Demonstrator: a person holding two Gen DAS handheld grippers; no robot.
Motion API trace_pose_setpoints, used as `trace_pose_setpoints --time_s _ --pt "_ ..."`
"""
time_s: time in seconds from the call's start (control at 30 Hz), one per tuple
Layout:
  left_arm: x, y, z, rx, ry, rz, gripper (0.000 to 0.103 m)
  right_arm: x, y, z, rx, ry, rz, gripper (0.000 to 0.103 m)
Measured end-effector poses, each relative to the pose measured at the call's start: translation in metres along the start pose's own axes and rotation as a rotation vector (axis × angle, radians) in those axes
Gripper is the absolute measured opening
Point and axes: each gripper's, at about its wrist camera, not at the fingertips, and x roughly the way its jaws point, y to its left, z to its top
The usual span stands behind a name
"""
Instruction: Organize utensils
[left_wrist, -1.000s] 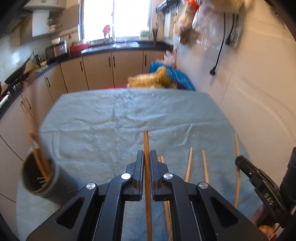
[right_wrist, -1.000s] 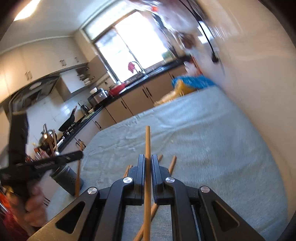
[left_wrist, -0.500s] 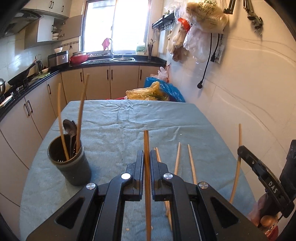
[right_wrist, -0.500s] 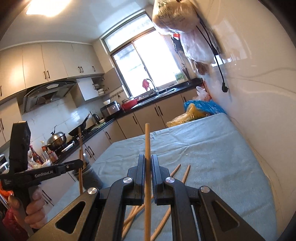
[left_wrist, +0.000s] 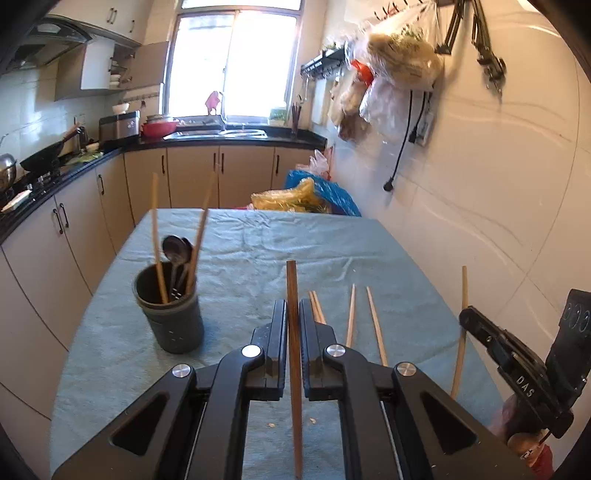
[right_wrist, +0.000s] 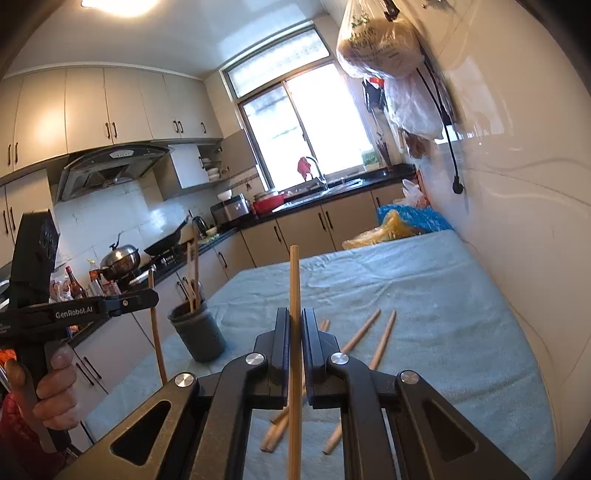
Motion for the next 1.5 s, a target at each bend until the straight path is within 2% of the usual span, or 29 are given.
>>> trace_pose_setpoints --time_s 0.13,0.37,0.6,0.97,1.5 --pt "-0.009 0.013 0.0 -0.015 -0.015 0.002 0.006 0.002 0.014 0.003 -0.024 -0.024 -0.015 0.007" --pt "-0.017 0.025 -0.007 -0.017 -0.035 0.012 0.006 0.014 0.035 -0.014 -0.094 -0.037 -0.089 0.007" --pt "-0.023 0.033 -0.008 -0.03 -0.036 -0.002 0.006 -0.008 0.049 -0.028 -0.155 -0.034 -0.111 0.007" --pt "-0.034 0.044 -0.004 -0.058 -0.031 -0.03 0.006 -0.032 0.052 -0.004 -0.105 -0.028 -0.04 0.007" --pt "-0.068 0.072 0.022 -0.071 -0.082 0.005 0.006 0.013 0.077 0.028 -0.066 -0.006 0.04 0.007"
